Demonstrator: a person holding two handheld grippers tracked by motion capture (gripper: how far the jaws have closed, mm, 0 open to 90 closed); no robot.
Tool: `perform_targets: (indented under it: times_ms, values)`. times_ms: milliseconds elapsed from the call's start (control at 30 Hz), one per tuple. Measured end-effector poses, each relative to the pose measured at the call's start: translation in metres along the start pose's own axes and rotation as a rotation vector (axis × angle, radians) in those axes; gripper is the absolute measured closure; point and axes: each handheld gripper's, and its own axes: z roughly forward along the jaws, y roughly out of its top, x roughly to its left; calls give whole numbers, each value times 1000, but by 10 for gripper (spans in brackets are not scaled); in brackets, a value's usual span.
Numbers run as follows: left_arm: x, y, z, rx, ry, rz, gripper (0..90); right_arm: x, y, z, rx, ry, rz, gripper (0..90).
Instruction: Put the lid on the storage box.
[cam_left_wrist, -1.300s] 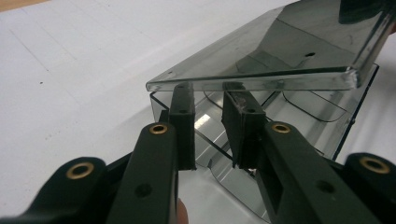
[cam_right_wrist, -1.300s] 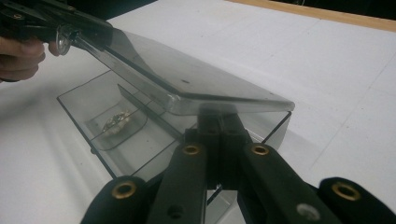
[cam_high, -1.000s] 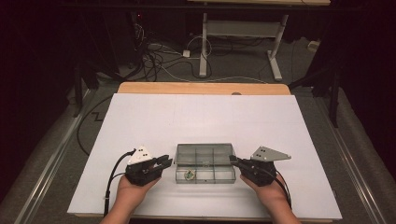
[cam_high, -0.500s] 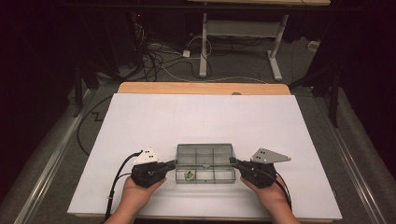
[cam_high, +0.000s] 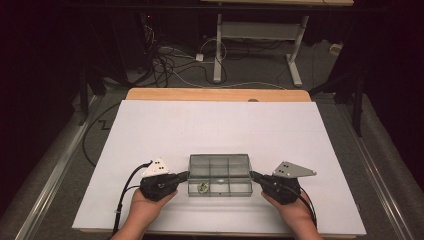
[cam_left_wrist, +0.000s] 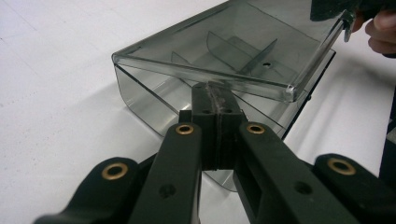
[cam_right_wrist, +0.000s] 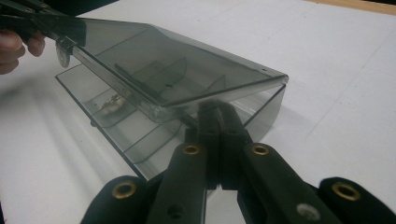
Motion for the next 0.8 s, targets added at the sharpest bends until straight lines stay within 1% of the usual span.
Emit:
perform_targets:
  times_ms: [100,233,333,500,567,600,633,700,767,800]
  values:
    - [0,-1,0,3,3,5,875,-3,-2,-3,0,-9,6,900]
    - [-1,-3,-1,18,6,18,875,-8,-6,-8,-2,-31,18,900]
    - [-2,-4,-2,22,7,25,875,-12,-10,-11,10,-46,26,900]
    - [-4,-6,-4,30,9,30,875,-19,-19,-17,39,-79,39,849]
    - [-4,-6,-5,28,8,30,875,-23,-23,-19,56,-90,57,754]
    - [-5,-6,-5,29,10,33,875,-24,-25,-19,70,-97,66,720]
    - [-5,-6,-6,31,10,35,875,-26,-28,-20,86,-99,61,682]
    - [-5,-7,-6,32,10,35,875,-29,-32,-19,120,-105,75,570]
    - [-5,-7,-6,33,11,34,875,-31,-35,-19,127,-94,101,448]
    - [-5,-7,-5,35,11,34,875,-31,-36,-19,124,-101,102,379]
